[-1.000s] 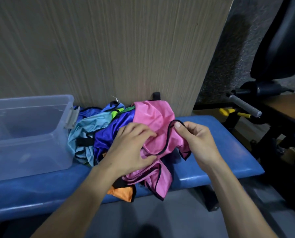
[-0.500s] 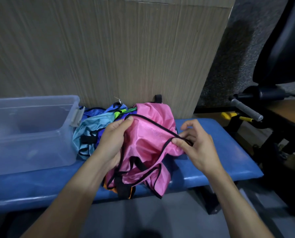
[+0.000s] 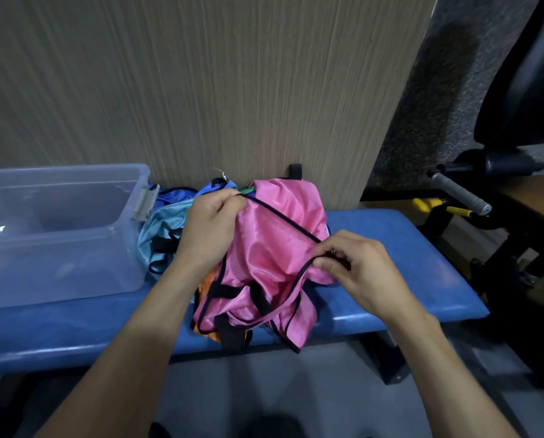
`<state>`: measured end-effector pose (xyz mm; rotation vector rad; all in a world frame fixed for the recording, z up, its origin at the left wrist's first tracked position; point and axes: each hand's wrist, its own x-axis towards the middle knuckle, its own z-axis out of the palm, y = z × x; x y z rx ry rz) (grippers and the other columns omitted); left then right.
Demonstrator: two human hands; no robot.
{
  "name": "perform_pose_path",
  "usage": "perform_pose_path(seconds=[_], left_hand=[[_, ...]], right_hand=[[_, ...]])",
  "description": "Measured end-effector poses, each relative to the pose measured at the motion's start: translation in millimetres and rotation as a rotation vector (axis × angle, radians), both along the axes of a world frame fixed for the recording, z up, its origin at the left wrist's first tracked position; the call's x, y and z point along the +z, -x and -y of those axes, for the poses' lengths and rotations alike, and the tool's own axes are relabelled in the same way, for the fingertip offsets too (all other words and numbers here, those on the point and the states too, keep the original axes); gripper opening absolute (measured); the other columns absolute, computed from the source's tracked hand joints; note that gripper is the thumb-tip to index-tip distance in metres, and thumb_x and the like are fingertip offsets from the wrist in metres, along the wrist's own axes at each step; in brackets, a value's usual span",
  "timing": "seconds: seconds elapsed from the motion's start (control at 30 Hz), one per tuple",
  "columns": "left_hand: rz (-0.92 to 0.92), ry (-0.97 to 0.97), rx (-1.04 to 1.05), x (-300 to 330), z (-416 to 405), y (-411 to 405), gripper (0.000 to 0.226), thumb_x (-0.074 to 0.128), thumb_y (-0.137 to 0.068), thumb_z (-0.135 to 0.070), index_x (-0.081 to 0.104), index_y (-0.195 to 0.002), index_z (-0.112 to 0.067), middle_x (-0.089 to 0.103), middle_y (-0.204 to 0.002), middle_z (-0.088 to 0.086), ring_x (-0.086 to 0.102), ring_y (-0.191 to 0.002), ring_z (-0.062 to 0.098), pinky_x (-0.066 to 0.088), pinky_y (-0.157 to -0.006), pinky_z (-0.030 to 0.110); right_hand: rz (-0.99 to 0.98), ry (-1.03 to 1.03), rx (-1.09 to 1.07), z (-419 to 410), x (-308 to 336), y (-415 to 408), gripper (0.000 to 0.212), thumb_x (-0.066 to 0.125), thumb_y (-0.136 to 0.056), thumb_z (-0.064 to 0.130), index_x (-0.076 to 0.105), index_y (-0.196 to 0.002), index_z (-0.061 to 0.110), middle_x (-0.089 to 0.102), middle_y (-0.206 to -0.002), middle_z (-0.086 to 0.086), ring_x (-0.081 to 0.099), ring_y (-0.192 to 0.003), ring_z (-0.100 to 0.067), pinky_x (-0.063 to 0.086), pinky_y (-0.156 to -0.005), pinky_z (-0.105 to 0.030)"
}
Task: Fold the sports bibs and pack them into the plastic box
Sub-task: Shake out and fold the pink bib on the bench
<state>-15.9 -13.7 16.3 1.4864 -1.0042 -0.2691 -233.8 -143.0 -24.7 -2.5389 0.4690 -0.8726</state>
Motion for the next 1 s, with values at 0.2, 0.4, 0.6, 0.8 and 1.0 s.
perform_pose_path(seconds=[0.2, 0.4, 0.6, 0.8, 1.0], left_hand=[[0.033, -0.069, -0.172, 11.3, -2.9, 1.8, 0.057, 0.058, -0.104, -0.033, 0.037, -0.069, 0.007, 0.029, -0.068, 0.006, 0.025, -0.063, 0.023, 0.025, -0.059, 0.041], [-0.008, 0.043, -0.400, 31.7, 2.0, 10.6, 0.035, 0.061, -0.101, -0.025, 0.069, -0.093, 0.007, 0.061, -0.083, 0.010, 0.051, -0.079, 0.018, 0.041, -0.072, 0.036], [0.136, -0.057, -0.364, 15.2, 4.8, 11.0, 0.009, 0.068, -0.096, -0.011, 0.074, -0.102, -0.008, 0.078, -0.089, -0.002, 0.069, -0.081, 0.006, 0.054, -0.079, 0.024], [0.241, -0.074, -0.455, 17.9, -1.7, 13.1, 0.016, 0.061, -0.100, -0.011, 0.074, -0.109, -0.007, 0.076, -0.100, 0.005, 0.071, -0.099, 0.027, 0.055, -0.093, 0.045], [0.197, -0.127, -0.542, 21.0, -11.9, 14.0, 0.028, 0.052, -0.101, -0.015, 0.072, -0.119, -0.012, 0.074, -0.111, -0.003, 0.068, -0.110, 0.015, 0.049, -0.100, 0.030]], right_hand=[[0.145, 0.084, -0.067, -27.2, 34.2, 2.8, 0.006, 0.077, -0.091, 0.026, 0.074, -0.090, 0.021, 0.060, -0.117, 0.007, 0.055, -0.110, -0.013, 0.041, -0.095, -0.022], [0.204, -0.266, 0.333, -59.1, 56.0, 1.3, 0.003, 0.069, -0.095, 0.011, 0.070, -0.096, 0.013, 0.069, -0.086, 0.008, 0.066, -0.078, -0.010, 0.051, -0.074, -0.025], [0.258, -0.133, 0.137, -42.1, 38.1, -17.0, 0.007, 0.070, -0.095, 0.009, 0.073, -0.098, 0.015, 0.072, -0.091, 0.011, 0.069, -0.086, -0.013, 0.052, -0.078, -0.027], [0.339, -0.052, 0.046, -41.9, 37.9, -29.0, 0.010, 0.080, -0.088, 0.018, 0.072, -0.088, 0.013, 0.065, -0.090, 0.008, 0.061, -0.089, -0.010, 0.042, -0.081, -0.017], [0.433, -0.232, 0.095, -33.9, 37.4, -33.7, 0.018, 0.082, -0.083, 0.018, 0.066, -0.081, 0.009, 0.069, -0.112, -0.002, 0.064, -0.114, -0.021, 0.050, -0.099, -0.034]])
